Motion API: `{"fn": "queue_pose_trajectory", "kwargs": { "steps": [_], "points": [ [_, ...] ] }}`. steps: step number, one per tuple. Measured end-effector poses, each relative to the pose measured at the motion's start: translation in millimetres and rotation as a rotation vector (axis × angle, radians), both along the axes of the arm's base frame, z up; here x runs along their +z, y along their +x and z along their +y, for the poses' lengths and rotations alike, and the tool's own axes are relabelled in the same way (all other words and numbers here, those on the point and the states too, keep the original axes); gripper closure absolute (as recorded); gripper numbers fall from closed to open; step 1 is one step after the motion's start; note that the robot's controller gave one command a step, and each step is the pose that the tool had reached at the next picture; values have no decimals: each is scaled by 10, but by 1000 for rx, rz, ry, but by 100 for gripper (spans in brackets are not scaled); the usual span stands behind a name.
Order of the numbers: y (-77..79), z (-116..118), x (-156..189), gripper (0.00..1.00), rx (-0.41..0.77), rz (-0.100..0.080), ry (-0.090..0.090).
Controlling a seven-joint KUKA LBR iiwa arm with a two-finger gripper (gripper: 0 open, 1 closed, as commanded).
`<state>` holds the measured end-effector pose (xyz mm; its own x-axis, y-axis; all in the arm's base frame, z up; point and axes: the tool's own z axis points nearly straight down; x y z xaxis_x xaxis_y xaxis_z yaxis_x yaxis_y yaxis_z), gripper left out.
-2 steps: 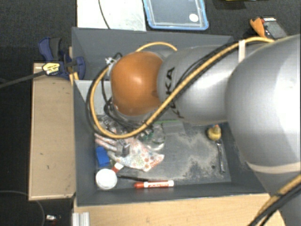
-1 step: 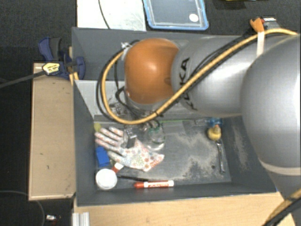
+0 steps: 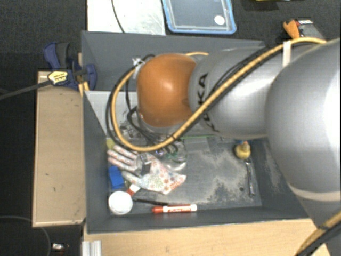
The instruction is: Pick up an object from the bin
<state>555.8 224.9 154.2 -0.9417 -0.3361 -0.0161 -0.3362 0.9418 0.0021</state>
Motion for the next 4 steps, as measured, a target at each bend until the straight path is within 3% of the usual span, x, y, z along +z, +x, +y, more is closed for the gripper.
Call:
{"fn": "queue_pose_trajectory", "kwargs": {
  "steps": [1,2,3,4],
  "points": [
    [-169,-48,511,0,256,1,-6],
    [-254,-126,739,0,190,-17,2],
    [-206,-200,258,0,189,-4,-2],
    [-332,-427,948,0,206,-9,-1]
  ]
}}
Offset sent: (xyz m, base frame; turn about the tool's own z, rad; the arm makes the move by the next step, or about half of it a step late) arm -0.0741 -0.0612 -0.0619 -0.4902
